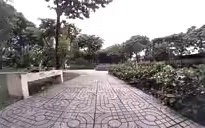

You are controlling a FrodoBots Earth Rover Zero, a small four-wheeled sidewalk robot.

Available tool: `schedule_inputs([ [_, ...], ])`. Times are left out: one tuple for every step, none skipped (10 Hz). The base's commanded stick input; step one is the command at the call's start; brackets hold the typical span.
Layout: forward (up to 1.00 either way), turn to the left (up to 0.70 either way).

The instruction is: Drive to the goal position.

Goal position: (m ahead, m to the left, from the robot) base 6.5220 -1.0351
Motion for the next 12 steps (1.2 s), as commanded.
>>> schedule_inputs([
  [1.0, 0.0],
  [1.0, 0.0],
  [1.0, 0.0],
  [1.0, 0.0],
  [1.0, 0.0],
  [1.0, 0.0],
  [1.0, 0.0],
  [1.0, 0.0],
  [1.0, 0.0],
  [1.0, 0.0],
  [1.0, 0.0],
  [1.0, 0.0],
])
